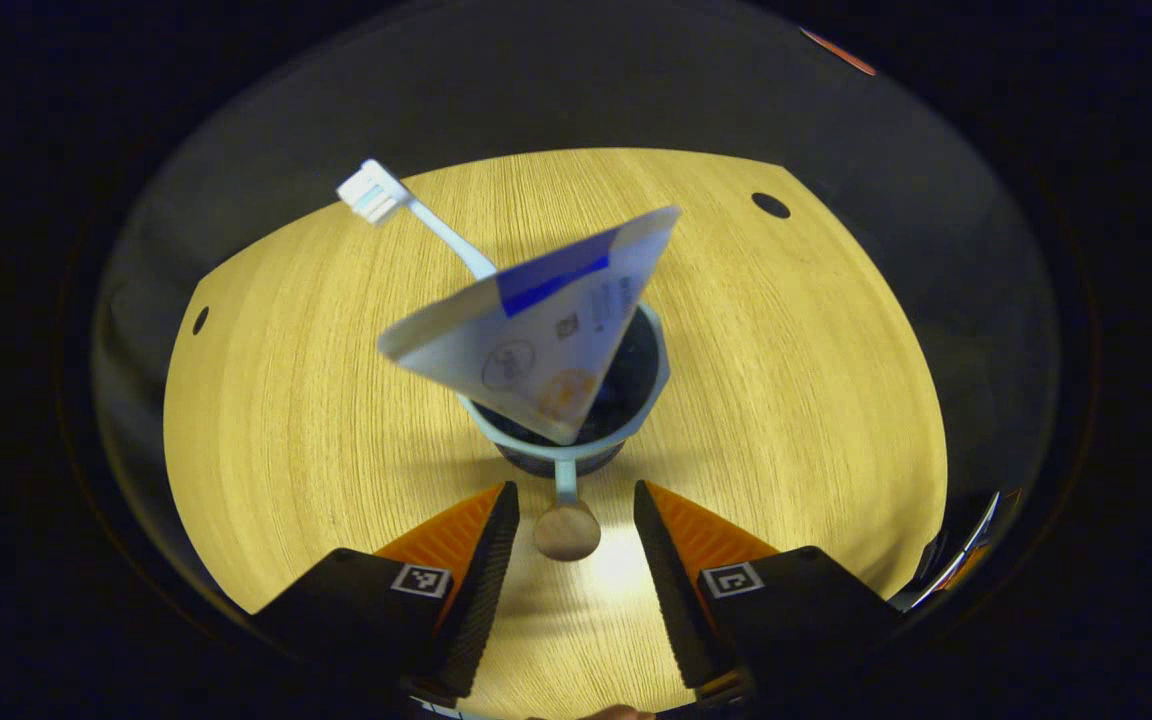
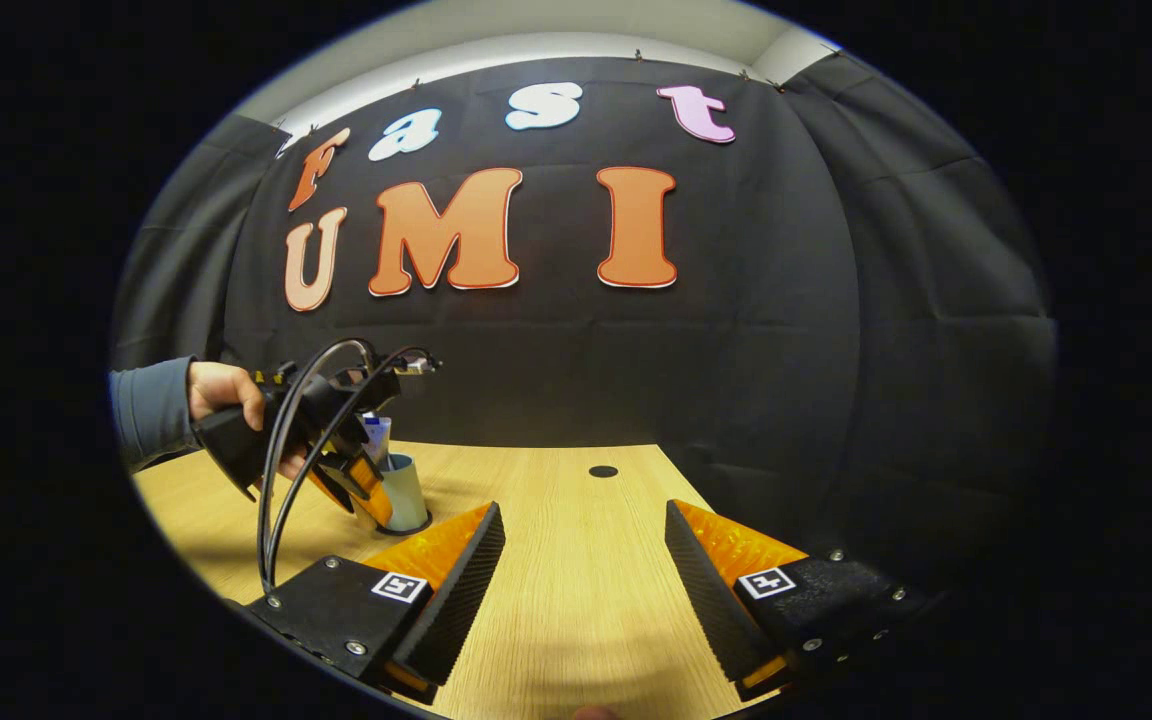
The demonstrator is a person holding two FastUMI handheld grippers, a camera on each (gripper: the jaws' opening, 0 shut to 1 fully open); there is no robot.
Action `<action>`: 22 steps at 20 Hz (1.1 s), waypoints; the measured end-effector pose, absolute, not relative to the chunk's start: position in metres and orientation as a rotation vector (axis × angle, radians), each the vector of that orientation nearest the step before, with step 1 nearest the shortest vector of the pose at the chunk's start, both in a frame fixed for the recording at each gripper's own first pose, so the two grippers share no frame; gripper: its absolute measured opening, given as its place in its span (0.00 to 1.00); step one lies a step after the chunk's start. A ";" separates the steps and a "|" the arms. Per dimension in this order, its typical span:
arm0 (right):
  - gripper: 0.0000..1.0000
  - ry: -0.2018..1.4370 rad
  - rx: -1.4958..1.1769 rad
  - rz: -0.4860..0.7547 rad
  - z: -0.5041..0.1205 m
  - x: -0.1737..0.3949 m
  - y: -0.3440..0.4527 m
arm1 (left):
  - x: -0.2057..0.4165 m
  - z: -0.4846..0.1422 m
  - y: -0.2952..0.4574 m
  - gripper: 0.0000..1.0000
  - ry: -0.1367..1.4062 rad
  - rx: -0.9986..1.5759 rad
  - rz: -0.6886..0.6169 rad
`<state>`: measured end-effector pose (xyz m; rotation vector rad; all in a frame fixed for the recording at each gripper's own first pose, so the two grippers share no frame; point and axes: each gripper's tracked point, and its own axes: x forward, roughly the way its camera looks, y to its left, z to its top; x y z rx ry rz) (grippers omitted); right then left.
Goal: Put the toothbrush and toothpaste on the desktop into the cup, then pick up the cup and place it on the coaster on the desktop.
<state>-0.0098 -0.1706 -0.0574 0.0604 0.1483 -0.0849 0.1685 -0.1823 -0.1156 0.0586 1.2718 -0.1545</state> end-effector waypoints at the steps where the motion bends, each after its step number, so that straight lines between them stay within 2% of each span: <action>1: 0.97 0.145 0.055 -0.094 -0.054 -0.010 -0.171 | 0.175 -0.108 -0.179 0.82 1.224 0.065 -0.147; 2: 0.97 0.137 0.051 -0.098 -0.049 -0.010 -0.169 | 0.180 -0.100 -0.177 0.92 1.180 0.065 -0.149; 4: 0.97 0.131 0.044 -0.095 -0.043 -0.010 -0.160 | 0.169 -0.087 -0.160 0.98 1.103 0.054 -0.160; 6: 0.97 0.123 0.036 -0.089 -0.036 -0.009 -0.150 | 0.180 -0.062 -0.161 1.00 1.004 0.062 -0.175; 10: 0.97 0.078 0.019 -0.064 -0.015 -0.003 -0.118 | 0.195 -0.010 -0.116 1.00 0.675 0.147 -0.105; 15: 0.97 0.018 -0.014 -0.038 0.010 0.006 -0.077 | 0.196 0.033 -0.076 1.00 0.376 0.130 -0.036; 17: 1.00 -0.002 -0.017 -0.033 0.018 0.008 -0.062 | 0.189 0.057 -0.051 0.99 0.250 0.142 -0.012; 18: 0.97 -0.016 -0.027 -0.028 0.025 0.009 -0.054 | 0.189 0.070 -0.040 0.99 0.196 0.154 0.010; 21: 1.00 -0.050 -0.055 -0.028 0.040 0.012 -0.036 | 0.176 0.088 -0.012 0.99 0.110 0.164 0.067; 22: 0.97 -0.063 -0.060 -0.024 0.046 0.011 -0.028 | 0.171 0.095 -0.006 0.99 0.076 0.159 0.074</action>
